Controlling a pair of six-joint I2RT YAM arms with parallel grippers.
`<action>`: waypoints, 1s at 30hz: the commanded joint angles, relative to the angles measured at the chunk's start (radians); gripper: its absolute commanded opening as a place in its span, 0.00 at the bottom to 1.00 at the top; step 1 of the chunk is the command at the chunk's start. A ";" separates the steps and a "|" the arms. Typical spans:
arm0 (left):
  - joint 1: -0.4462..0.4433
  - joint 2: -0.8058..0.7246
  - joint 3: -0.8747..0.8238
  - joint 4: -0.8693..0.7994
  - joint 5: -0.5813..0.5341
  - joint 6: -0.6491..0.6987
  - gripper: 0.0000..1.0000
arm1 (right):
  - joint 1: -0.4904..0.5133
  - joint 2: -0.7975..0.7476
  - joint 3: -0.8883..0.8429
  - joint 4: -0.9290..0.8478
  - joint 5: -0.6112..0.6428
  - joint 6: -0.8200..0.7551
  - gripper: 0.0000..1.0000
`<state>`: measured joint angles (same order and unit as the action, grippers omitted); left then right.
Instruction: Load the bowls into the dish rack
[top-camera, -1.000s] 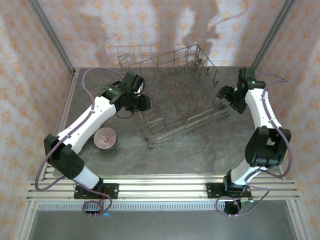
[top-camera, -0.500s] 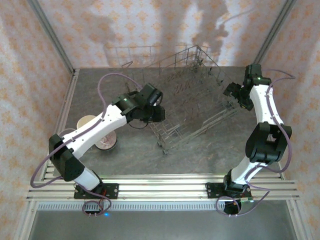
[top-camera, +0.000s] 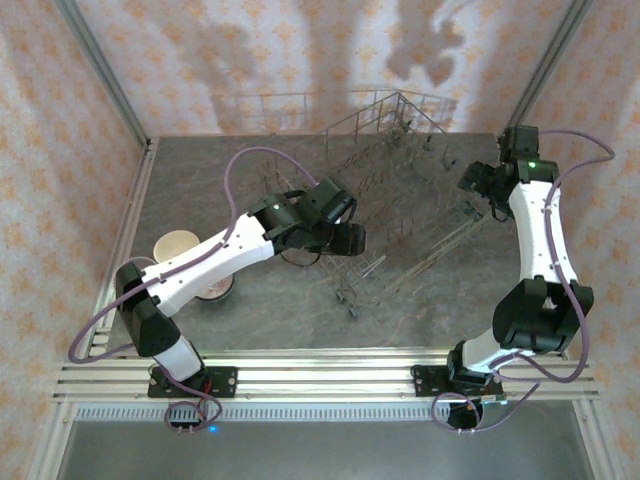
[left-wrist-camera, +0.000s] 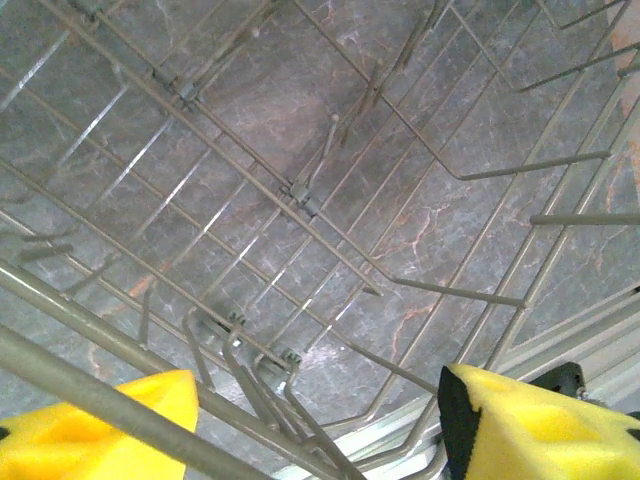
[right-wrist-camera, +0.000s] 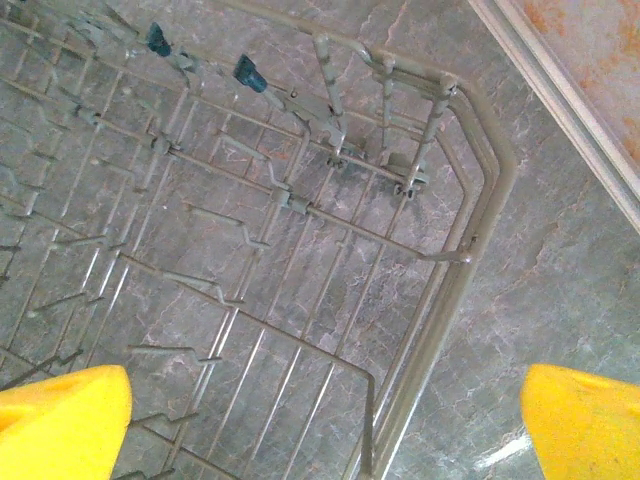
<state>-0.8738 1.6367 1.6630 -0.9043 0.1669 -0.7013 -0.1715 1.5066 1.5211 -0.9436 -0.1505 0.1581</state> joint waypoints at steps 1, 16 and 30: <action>0.027 -0.029 0.055 -0.021 -0.052 0.049 0.67 | -0.006 -0.012 0.005 -0.028 -0.018 -0.022 0.99; 0.226 -0.258 -0.005 -0.095 -0.032 0.123 0.70 | 0.079 -0.007 0.089 -0.057 -0.139 -0.100 1.00; 0.811 -0.542 -0.342 -0.258 0.063 0.208 0.62 | 0.396 0.172 0.487 -0.176 -0.256 -0.178 0.81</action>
<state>-0.1154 1.1107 1.3705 -1.0962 0.1871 -0.5381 0.1600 1.6390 1.9125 -1.0481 -0.3664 0.0193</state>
